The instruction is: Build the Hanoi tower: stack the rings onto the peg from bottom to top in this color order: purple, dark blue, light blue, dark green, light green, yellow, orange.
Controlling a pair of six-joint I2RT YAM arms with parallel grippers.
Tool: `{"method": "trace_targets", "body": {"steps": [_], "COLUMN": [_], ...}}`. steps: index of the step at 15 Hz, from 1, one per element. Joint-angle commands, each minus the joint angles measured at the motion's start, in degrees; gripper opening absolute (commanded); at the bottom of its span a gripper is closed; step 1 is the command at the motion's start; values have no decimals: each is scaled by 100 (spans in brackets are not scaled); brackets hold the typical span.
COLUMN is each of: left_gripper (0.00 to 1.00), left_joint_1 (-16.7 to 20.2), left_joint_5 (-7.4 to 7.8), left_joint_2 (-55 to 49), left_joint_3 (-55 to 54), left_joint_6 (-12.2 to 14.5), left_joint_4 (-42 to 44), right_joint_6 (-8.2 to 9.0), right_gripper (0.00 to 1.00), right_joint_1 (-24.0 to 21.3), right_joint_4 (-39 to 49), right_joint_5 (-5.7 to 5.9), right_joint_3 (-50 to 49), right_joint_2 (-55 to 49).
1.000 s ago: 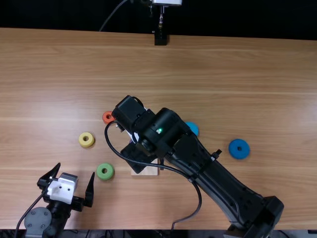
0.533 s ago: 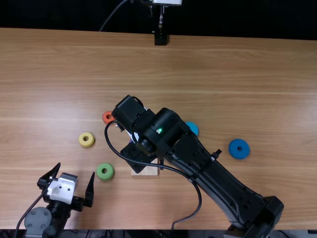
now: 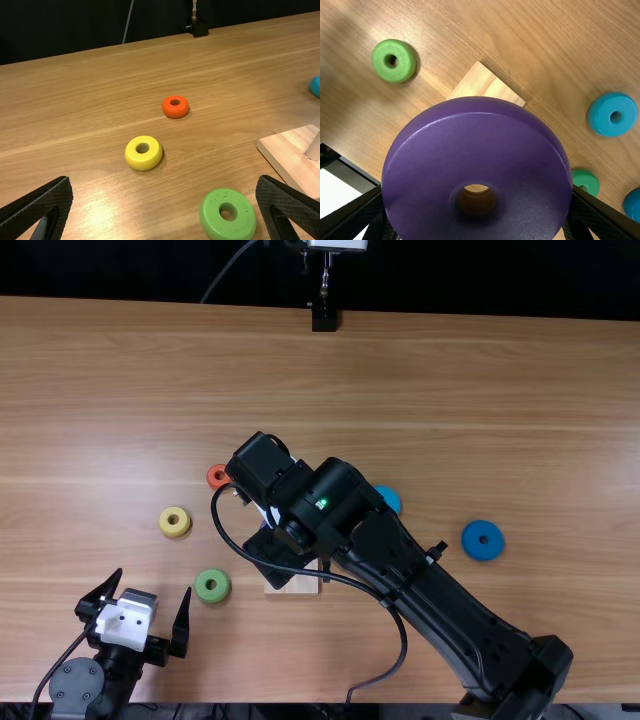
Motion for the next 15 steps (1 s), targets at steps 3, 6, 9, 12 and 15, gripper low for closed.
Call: {"method": "trace_targets", "body": {"steps": [3,6,9,12,15], "left_gripper": [100,100,100,100,100], "left_joint_1": [37,37,37,37,37], "left_joint_5": [57,57,57,57,57], "left_joint_2": [-67,-67,-67,-67,-67], "left_joint_3": [-604,-604,-604,-604,-604], "left_joint_6": [86,86,86,86,86], "left_joint_4": [-436,-436,-436,-436,-436], "right_joint_6": [-40,-19,2,23,13], "right_gripper": [0,0,0,100,100], "right_joint_1": [-273,-299,-282,-246,-246], "right_joint_4": [14,3,3,-8,14], "right_joint_5": [56,67,67,67,67], "right_joint_3": [14,-4,14,-65,23], "right_joint_2": [60,69,69,69,69]}}
